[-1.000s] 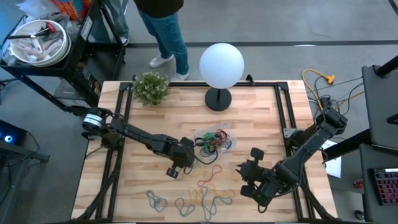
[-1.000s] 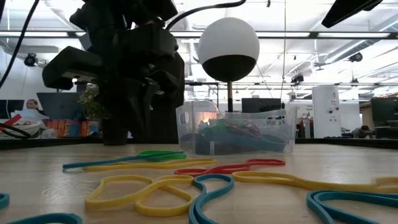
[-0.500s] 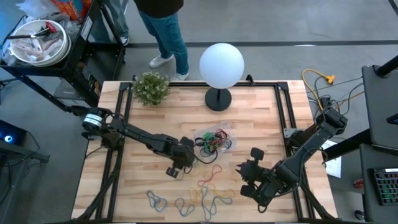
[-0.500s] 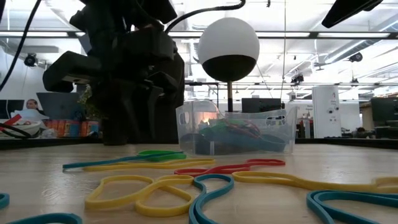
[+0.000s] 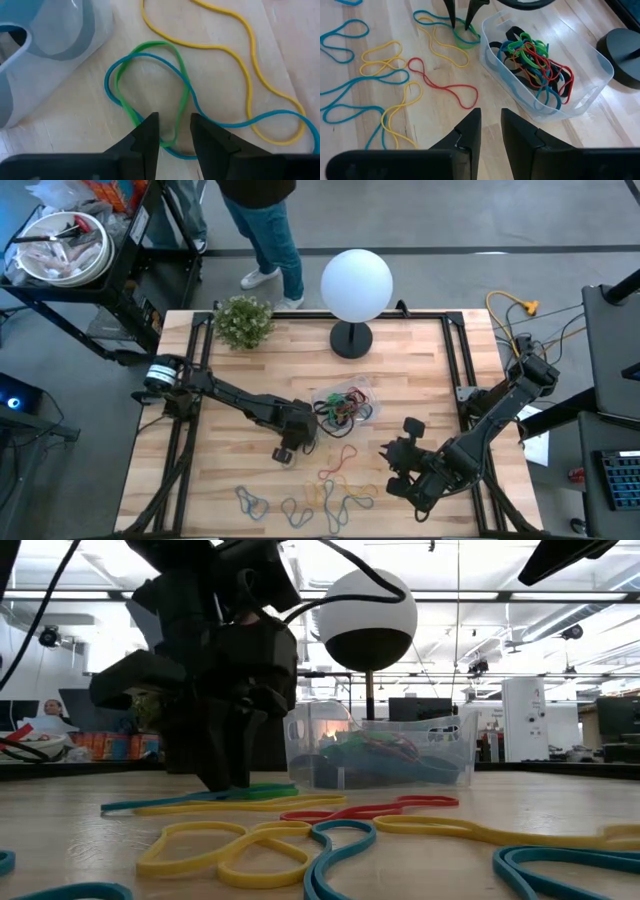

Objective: Pick and place rubber bands into bin
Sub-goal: Put the green rubber band into the transparent bin

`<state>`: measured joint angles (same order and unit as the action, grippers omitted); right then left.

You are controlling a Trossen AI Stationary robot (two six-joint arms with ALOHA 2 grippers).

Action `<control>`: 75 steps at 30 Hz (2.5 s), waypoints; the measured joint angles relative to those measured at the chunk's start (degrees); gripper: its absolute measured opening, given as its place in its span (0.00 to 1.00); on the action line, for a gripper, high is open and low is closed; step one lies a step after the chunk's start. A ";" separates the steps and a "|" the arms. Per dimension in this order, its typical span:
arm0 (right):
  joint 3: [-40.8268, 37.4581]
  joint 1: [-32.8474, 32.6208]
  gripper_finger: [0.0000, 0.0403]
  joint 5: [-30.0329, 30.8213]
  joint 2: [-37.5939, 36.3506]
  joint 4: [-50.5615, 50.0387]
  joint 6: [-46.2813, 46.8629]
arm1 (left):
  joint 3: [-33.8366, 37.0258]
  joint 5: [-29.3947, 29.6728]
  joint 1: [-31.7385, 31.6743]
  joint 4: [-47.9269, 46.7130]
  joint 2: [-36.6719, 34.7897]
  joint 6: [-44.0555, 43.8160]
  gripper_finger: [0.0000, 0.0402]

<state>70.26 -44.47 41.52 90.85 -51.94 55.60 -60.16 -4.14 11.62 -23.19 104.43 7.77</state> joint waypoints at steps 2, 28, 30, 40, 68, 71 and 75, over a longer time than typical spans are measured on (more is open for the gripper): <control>0.00 0.00 0.17 0.00 0.00 0.02 0.00 | 0.00 -1.01 -0.32 -0.33 0.01 -0.74 0.24; -0.33 -0.02 0.17 0.04 0.02 -0.12 -0.46 | -0.26 -0.07 -0.57 -5.03 -2.66 -4.95 0.00; -0.31 -0.02 0.17 0.04 0.02 -0.11 -0.46 | -0.81 -0.31 -0.57 -4.38 -3.75 -6.15 0.00; -0.33 -0.02 0.17 0.06 0.02 -0.15 -0.29 | -1.26 -1.58 -0.31 -6.21 -11.09 -9.29 0.00; -0.42 -0.03 0.17 0.48 0.02 -0.55 -1.62 | -4.74 6.84 -0.39 3.09 -18.13 -11.89 0.00; -0.43 -0.04 0.17 0.48 0.02 -0.55 -1.84 | -4.74 7.96 -0.40 5.27 -18.13 -11.89 0.00; -0.44 -0.03 0.17 0.47 0.01 -0.57 -2.06 | -4.74 9.21 -0.68 8.00 -18.13 -11.87 0.00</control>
<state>69.82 -44.50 41.99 90.86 -52.51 53.54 -64.90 5.08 10.93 -15.20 86.30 -4.10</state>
